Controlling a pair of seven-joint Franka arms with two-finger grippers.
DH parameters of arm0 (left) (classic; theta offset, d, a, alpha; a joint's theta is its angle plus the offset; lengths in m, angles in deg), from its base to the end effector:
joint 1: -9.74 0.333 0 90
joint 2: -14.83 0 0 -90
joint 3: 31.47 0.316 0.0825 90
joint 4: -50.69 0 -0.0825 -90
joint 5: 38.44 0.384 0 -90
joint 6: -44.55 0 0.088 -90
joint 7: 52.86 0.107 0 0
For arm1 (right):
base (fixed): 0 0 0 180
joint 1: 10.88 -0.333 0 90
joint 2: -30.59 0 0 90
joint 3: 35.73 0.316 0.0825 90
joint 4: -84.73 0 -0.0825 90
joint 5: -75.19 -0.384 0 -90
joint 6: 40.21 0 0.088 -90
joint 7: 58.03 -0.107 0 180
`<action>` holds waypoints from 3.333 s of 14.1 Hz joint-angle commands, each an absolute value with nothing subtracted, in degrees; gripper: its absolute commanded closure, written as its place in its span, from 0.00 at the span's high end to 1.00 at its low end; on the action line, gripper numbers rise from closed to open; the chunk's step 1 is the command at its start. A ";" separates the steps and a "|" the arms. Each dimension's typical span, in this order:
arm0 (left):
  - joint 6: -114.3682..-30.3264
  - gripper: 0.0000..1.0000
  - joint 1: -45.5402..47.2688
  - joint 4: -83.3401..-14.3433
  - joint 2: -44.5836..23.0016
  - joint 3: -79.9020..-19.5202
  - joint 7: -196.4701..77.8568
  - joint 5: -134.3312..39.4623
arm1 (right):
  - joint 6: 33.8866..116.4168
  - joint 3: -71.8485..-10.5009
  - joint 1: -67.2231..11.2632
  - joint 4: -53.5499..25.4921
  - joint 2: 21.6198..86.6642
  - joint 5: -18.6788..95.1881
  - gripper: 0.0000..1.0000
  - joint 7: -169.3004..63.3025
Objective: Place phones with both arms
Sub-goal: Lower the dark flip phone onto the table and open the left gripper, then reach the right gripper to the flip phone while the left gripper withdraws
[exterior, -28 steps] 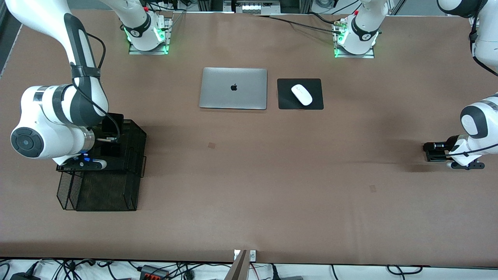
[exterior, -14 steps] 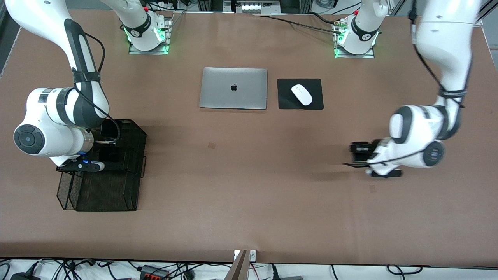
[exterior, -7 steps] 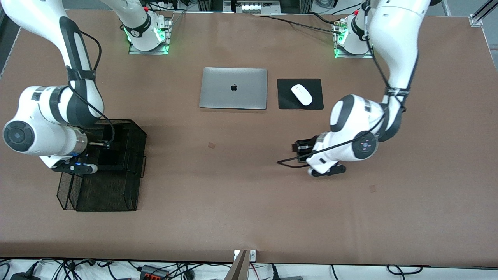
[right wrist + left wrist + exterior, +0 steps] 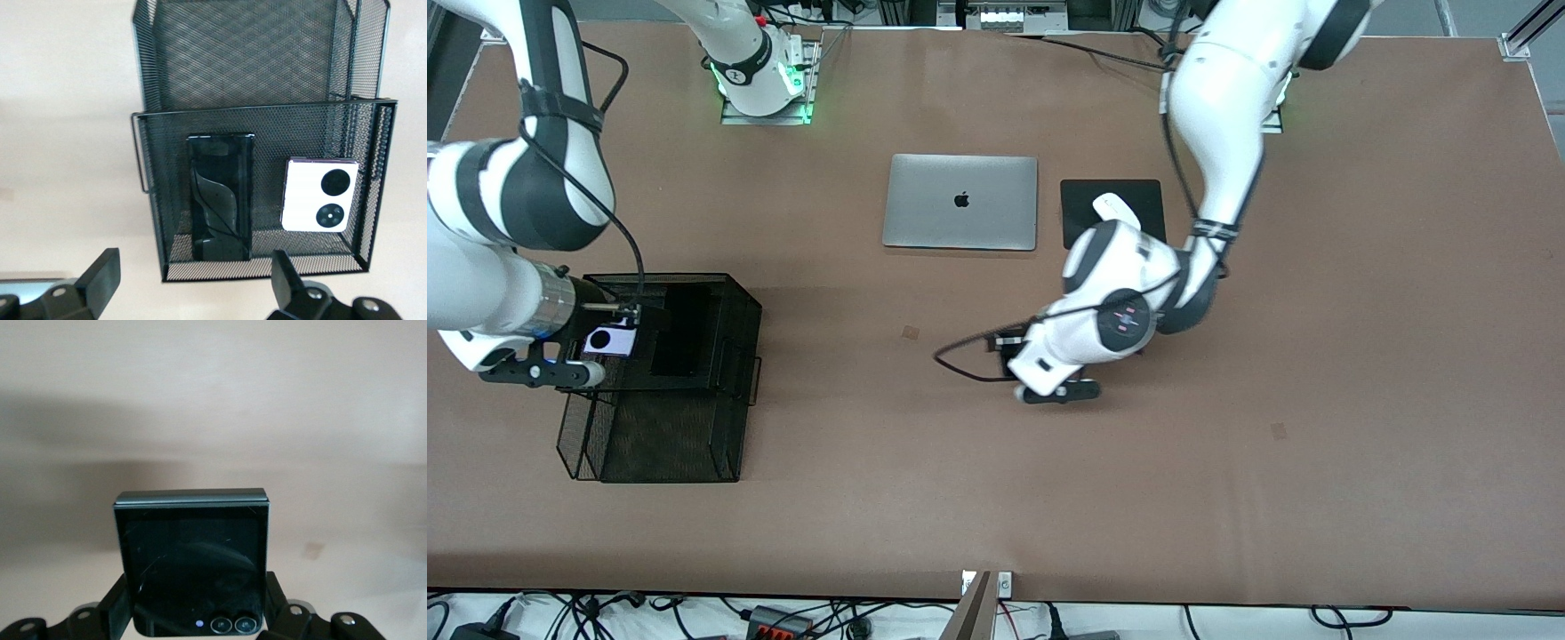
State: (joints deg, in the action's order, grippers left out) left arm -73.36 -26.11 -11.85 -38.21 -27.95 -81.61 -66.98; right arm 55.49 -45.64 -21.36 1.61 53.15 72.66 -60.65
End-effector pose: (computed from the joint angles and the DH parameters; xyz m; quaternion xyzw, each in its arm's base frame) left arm 0.6356 -0.4513 0.2677 0.9779 0.0679 -0.0823 0.1797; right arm 0.6565 0.0272 0.4512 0.9962 -0.0182 -0.0837 0.0141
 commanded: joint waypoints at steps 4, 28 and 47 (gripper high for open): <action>-87.79 0.23 -33.58 -6.35 -44.23 -23.65 -83.52 -73.67 | 53.13 -45.04 -22.57 7.21 51.60 72.81 1.00 -60.67; -85.96 0.53 -38.69 -6.52 -49.15 -22.60 -81.51 -63.58 | 68.34 -45.04 -28.46 4.05 58.45 72.11 1.00 -60.93; -75.00 1.00 -18.06 -15.57 -32.20 -27.69 -59.04 -63.84 | 77.56 -45.04 -37.69 4.40 62.05 72.03 1.00 -61.46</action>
